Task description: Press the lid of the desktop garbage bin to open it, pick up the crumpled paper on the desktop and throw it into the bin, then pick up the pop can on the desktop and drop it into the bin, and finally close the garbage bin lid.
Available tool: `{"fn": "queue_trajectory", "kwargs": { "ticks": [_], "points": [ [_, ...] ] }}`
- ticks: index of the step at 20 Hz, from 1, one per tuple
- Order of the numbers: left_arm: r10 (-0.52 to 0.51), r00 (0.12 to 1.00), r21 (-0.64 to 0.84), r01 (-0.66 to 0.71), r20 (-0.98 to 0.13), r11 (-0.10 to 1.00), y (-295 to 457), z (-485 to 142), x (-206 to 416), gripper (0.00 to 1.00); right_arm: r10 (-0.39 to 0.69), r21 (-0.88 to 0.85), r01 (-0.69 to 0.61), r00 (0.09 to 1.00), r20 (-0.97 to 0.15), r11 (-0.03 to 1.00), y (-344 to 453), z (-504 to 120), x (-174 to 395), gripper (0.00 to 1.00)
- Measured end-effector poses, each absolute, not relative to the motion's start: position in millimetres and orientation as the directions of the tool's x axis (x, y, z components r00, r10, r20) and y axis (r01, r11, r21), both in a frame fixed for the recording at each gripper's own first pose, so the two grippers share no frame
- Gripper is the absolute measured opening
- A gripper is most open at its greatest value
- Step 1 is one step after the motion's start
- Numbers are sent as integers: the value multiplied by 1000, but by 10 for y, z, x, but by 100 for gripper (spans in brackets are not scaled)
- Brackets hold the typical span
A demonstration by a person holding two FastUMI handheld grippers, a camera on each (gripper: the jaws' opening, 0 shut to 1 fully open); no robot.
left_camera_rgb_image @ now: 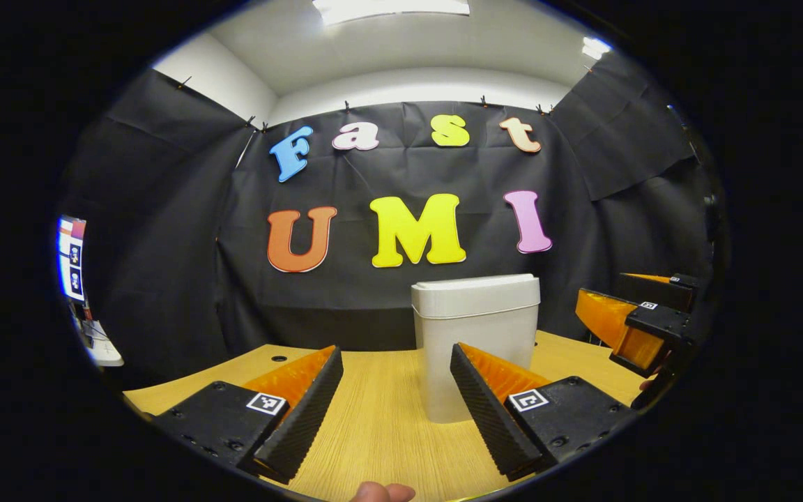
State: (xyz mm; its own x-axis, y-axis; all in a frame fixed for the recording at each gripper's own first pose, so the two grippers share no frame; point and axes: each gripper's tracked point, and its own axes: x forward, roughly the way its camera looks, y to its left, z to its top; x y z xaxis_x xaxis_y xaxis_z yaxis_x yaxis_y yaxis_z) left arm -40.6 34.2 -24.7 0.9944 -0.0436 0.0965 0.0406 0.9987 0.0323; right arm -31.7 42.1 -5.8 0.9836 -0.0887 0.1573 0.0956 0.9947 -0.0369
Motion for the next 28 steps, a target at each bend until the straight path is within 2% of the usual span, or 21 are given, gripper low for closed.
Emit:
{"fn": "queue_trajectory", "kwargs": {
  "ticks": [6,13,21,25,28],
  "points": [
    [-25,995,44,21,99,999,465,-243,-395,99,-135,-52,144,980,143,988,373,-99,-347,97],
    [-33,996,43,29,83,999,497,-277,-396,99,-135,-10,137,987,92,991,450,-258,-334,93],
    [-40,995,35,37,87,999,507,-277,-373,99,-164,25,163,983,84,986,401,-307,-366,98],
    [-47,995,30,45,85,999,508,-291,-379,99,-163,11,163,981,103,987,427,-270,-422,95],
    [-50,996,26,48,80,999,479,-302,-371,99,-162,0,163,981,110,987,432,-257,-440,98]
  ]
}}
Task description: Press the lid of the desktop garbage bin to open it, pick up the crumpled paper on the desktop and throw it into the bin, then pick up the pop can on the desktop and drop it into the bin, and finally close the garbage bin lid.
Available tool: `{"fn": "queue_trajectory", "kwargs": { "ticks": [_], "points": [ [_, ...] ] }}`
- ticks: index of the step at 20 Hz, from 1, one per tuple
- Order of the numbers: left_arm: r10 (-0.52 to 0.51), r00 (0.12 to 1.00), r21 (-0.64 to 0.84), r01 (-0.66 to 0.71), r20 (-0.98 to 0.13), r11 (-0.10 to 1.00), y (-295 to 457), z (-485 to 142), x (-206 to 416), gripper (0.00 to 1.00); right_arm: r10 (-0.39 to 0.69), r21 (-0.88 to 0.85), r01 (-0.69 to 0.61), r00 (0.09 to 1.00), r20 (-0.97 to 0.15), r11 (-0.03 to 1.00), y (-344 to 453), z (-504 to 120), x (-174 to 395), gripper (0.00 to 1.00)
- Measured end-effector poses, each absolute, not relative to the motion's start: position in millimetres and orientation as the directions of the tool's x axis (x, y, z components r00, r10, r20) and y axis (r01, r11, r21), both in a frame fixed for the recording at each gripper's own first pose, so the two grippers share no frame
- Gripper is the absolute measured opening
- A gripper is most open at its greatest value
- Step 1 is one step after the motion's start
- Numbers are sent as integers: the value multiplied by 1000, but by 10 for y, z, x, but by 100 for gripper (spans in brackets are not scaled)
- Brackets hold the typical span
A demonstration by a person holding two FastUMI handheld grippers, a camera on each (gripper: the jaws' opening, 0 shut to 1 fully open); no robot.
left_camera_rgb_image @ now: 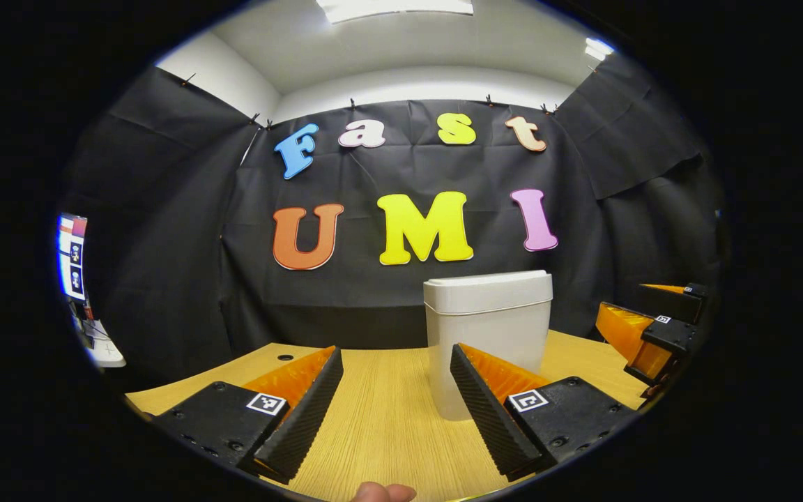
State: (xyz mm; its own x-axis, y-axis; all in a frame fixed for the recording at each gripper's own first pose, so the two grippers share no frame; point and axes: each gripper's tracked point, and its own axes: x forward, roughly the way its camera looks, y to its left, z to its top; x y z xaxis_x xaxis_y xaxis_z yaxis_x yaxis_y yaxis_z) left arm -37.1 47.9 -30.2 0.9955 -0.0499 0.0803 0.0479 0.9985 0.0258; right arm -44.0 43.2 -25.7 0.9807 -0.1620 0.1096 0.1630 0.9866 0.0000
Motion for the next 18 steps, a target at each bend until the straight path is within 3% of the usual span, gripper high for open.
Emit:
{"fn": "queue_trajectory", "kwargs": {
  "ticks": [18],
  "points": [
    [-48,997,16,47,64,999,488,-331,-361,99,-137,-13,140,985,106,990,531,-289,-461,95]
  ]
}}
